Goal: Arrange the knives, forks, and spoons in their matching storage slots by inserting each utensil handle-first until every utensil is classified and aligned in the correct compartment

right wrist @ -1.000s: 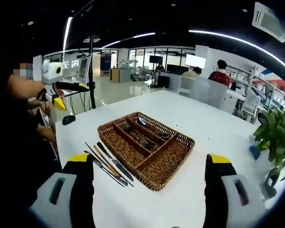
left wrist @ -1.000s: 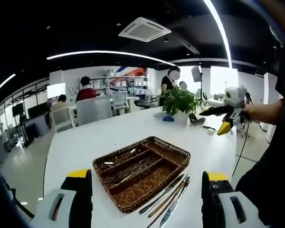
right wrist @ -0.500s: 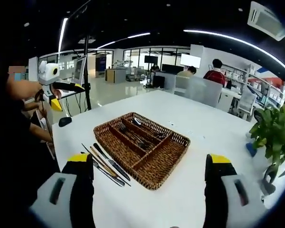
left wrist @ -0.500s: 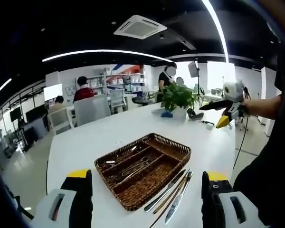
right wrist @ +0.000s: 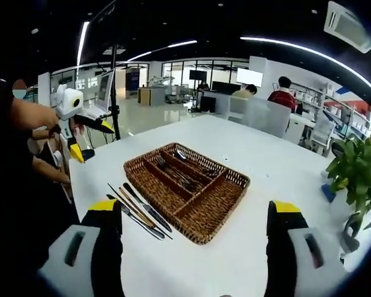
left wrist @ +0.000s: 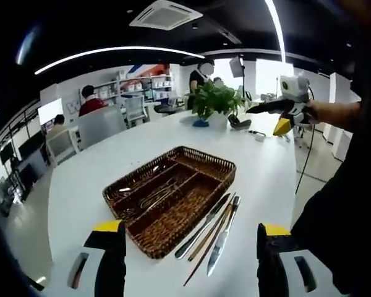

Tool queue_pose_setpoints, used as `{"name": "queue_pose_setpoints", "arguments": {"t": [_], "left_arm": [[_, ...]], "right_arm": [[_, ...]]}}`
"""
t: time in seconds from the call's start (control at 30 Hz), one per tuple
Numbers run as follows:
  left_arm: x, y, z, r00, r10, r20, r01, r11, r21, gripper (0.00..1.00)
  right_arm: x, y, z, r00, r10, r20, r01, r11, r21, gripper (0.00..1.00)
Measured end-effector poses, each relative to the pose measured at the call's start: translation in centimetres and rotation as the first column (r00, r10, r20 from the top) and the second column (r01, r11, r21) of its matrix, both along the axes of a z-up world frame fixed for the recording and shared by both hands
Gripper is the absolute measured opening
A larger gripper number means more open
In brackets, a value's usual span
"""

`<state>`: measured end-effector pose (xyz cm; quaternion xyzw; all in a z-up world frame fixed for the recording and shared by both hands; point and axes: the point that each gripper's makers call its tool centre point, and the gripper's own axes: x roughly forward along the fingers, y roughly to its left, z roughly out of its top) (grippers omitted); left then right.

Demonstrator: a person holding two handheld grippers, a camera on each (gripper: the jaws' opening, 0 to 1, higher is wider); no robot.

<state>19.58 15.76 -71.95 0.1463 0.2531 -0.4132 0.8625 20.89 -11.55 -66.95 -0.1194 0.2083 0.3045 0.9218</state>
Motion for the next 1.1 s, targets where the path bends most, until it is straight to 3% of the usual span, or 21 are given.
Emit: {"name": "queue_pose_setpoints", "arguments": {"t": [0.3,0.4,0.47,0.57,0.73,0.9,1.1], "left_arm": [[-1.4,-0.9,-4.1,0.994,-0.044,-0.095,0.049,0.998,0.047,0.88],[-1.8,-1.0,-5.4,0.992,-0.052,-0.113,0.062,0.994,0.088,0.86],[-2.0,-0.7,-6.8,0.99,-0.079,-0.12,0.098,0.982,0.162,0.84],[-2.4,-1.2,-7.7,0.985,-0.097,-0.143,0.122,0.977,0.176,0.83],[-2.8,-1.5,-9.2,0.973,-0.114,-0.201,0.151,0.972,0.181,0.68],[-2.7,-1.7,-9.5,0.972,-0.108,-0.207,0.146,0.973,0.176,0.55],[-3.2,-2.0,-11.7,0.954,-0.12,-0.276,0.176,0.967,0.186,0.48]], "right_arm": [[-0.4,-0.3,-0.4,1.0,-0.003,-0.008,0.003,1.0,-0.01,0.99],[-0.5,-0.3,-0.7,1.0,-0.003,-0.014,0.003,1.0,-0.013,0.99],[-0.5,-0.3,-0.8,1.0,-0.002,-0.016,0.002,1.0,-0.014,0.99],[-0.5,-0.1,-0.9,1.0,-0.002,-0.019,0.002,1.0,-0.013,0.99],[-0.6,0.1,-0.9,1.0,0.004,-0.018,-0.004,1.0,-0.017,0.98],[-0.6,0.0,-1.0,1.0,0.004,-0.018,-0.004,1.0,-0.019,0.96],[-0.9,-0.6,-1.3,1.0,0.0,-0.03,-0.001,1.0,-0.026,0.95]]}}
